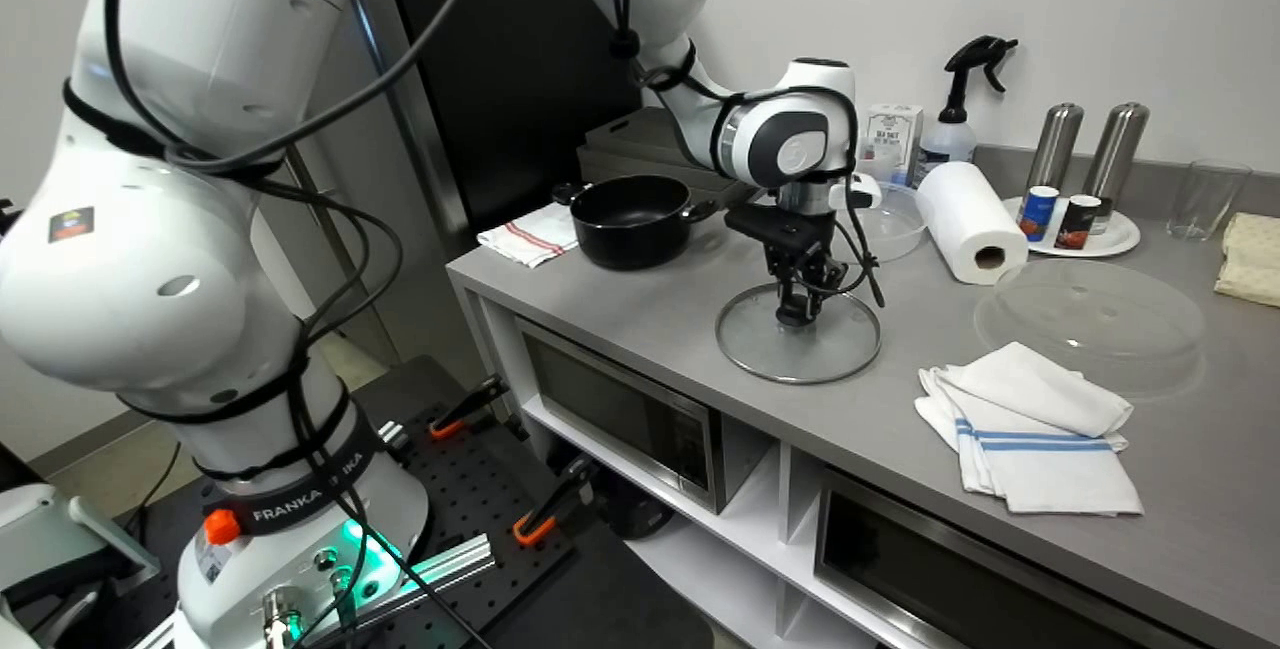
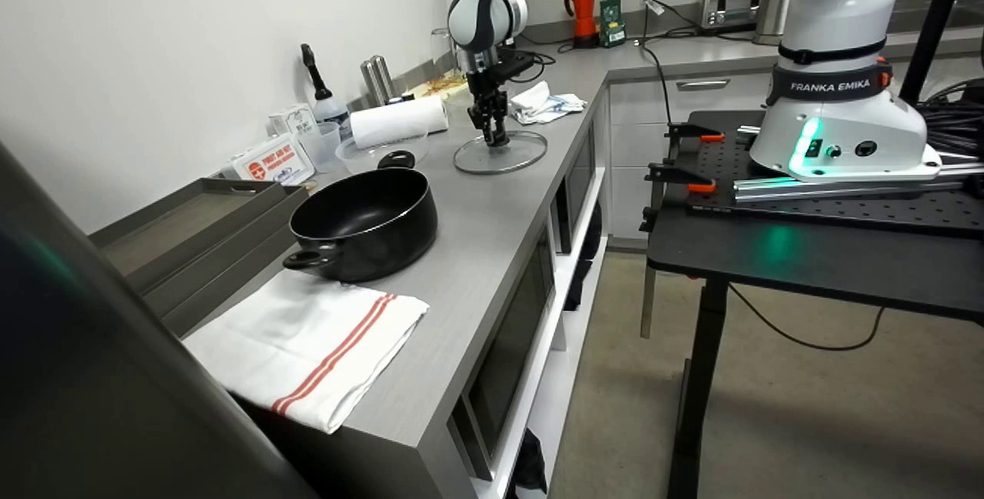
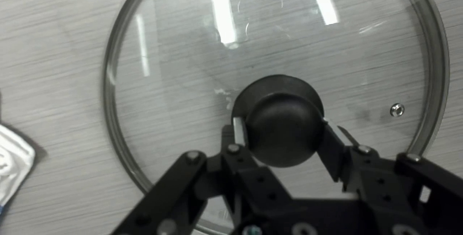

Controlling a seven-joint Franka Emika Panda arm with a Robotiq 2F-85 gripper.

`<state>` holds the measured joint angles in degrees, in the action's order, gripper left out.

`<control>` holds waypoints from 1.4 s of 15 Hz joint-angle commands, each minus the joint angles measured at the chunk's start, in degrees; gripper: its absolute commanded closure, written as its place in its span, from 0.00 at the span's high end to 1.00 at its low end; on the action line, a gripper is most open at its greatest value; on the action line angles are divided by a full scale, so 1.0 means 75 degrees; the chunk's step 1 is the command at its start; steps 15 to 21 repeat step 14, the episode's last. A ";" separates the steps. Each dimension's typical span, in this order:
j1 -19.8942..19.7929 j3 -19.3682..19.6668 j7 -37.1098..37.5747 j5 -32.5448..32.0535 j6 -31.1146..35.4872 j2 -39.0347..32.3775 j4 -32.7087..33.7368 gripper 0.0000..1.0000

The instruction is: Uncover the pot and put the lid on the counter

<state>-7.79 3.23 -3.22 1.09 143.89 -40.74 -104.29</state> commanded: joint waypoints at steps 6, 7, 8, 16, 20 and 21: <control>0.0039 0.0031 0.0183 0.0035 0.0028 -0.0045 0.0202 1.00; 0.0033 0.0023 0.0178 0.0041 0.0023 -0.0034 0.0206 1.00; 0.0025 0.0013 0.0169 0.0050 0.0019 -0.0024 0.0206 1.00; 0.0004 0.0008 0.0075 0.0008 -0.0023 -0.0015 0.0167 1.00; 0.0004 0.0008 0.0075 0.0008 -0.0023 -0.0015 0.0167 1.00; 0.0004 0.0008 0.0075 0.0008 -0.0023 -0.0015 0.0167 1.00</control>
